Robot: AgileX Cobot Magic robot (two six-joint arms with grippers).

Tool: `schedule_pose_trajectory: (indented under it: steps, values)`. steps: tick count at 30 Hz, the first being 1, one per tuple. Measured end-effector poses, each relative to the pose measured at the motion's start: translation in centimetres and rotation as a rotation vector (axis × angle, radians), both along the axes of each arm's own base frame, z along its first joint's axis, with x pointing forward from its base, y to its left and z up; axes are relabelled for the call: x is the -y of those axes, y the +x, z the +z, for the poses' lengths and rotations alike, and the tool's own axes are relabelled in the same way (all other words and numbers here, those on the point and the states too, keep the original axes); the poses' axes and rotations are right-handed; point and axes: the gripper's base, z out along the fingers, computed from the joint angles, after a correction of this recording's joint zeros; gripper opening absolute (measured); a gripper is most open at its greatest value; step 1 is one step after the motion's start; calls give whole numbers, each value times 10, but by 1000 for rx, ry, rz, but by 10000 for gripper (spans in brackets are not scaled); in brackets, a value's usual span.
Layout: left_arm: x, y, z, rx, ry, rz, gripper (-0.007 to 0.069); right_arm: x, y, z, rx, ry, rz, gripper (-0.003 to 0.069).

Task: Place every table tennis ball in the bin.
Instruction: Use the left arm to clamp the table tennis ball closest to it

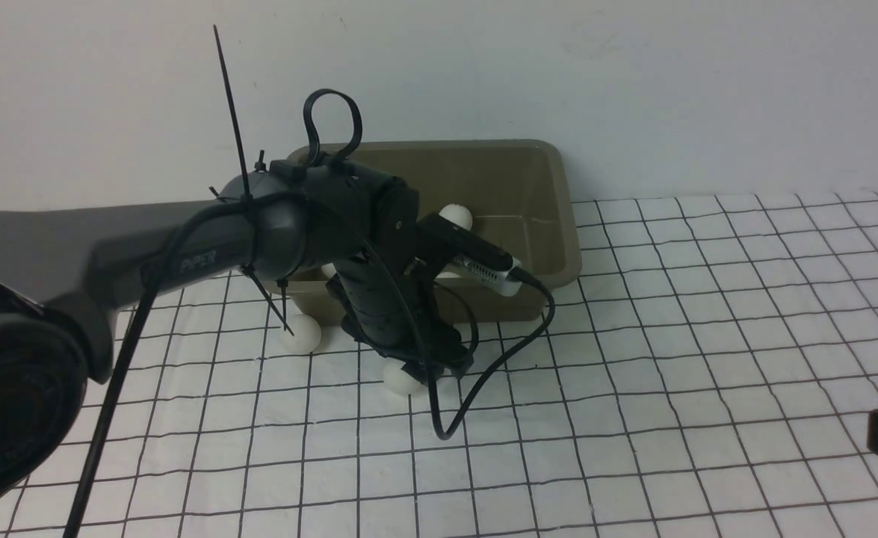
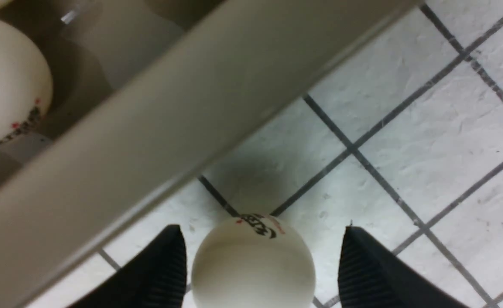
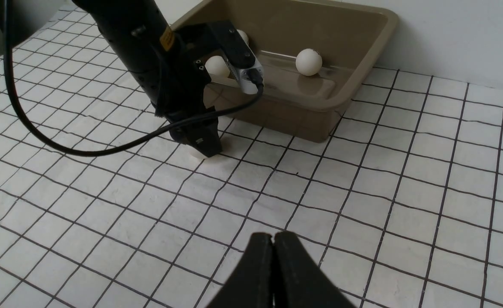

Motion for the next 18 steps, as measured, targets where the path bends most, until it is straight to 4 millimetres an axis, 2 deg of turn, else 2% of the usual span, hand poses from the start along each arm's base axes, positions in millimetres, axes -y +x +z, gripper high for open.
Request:
schedule_pose_trajectory:
  steps: [6,13,18]
  values:
    - [0,0,-4,-10,4,1,429,0,0,0,0,0,0,-10]
    - [0,0,-5,-11,7,-1,355,0,0,0,0,0,0,-10]
    - [-3,-2,-3,-27,36,-10,353,0,0,0,0,0,0,-10]
